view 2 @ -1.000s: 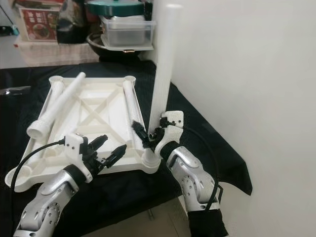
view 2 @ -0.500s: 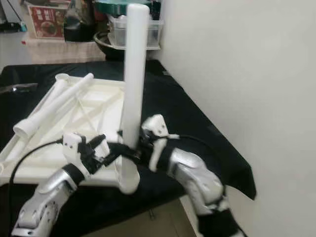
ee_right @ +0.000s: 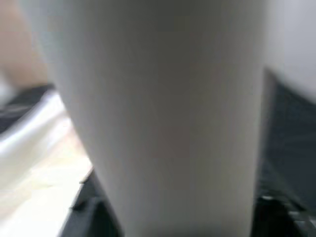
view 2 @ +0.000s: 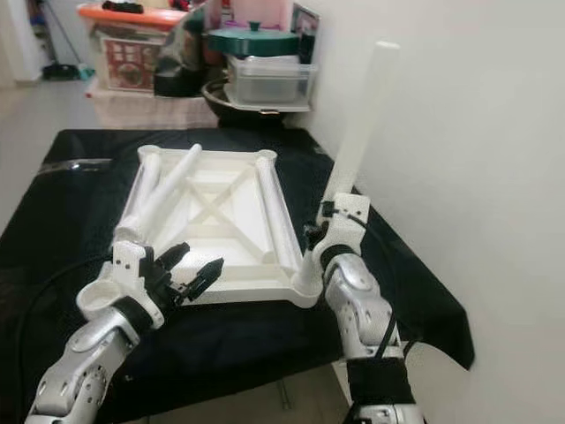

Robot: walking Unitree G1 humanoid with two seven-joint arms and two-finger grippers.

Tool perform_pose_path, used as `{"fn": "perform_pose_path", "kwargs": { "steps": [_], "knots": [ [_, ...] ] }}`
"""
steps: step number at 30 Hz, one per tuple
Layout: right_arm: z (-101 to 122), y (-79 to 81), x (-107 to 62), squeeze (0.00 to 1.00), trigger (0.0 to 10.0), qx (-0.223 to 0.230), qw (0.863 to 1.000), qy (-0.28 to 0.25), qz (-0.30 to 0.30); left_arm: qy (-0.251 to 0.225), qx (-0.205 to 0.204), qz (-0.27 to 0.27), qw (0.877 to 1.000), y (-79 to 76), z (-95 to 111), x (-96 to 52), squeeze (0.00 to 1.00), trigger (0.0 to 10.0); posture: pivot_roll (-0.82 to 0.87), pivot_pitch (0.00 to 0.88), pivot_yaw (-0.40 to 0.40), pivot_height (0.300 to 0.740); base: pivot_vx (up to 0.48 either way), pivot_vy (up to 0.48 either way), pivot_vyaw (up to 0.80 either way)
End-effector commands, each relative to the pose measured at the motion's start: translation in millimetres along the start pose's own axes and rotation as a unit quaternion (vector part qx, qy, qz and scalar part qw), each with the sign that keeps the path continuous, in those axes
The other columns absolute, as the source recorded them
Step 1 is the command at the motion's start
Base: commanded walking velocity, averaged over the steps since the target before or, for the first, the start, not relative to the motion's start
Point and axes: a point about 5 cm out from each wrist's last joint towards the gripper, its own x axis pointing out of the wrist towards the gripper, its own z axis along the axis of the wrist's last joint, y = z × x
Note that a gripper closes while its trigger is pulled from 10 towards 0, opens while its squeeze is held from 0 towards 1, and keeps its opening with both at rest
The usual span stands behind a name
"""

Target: Building children table

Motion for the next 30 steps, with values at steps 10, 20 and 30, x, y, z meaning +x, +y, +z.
{"fn": "perform_pose_path", "kwargs": {
  "steps": [10, 20, 30],
  "knots": [
    [17, 48.0, -20.6, 0.00, 10.0, -0.002, 0.937, 0.021, 0.349, 0.003, -0.002, -0.005, 1.000, -0.9, -1, 2.7, 0.00, 10.0, 0.06, 0.000, -0.101, 0.740, 0.000, 0.000, 0.00],
    [-38, -32.0, 13.9, 0.00, 0.0, -0.025, 0.984, 0.137, -0.112, 0.001, -0.002, -0.002, 1.000, -1.6, 0, 1.0, 0.00, 10.0, 0.07, 0.000, -0.106, 0.740, 0.000, 0.000, 0.00],
    [-36, -51.0, -5.4, 0.00, 10.0, -0.024, 0.961, 0.122, -0.248, 0.003, -0.003, -0.006, 1.000, -2.7, 0, 0.5, 0.00, 10.0, 0.06, 0.000, -0.099, 0.740, 0.000, 0.000, 0.00]
  ]
}}
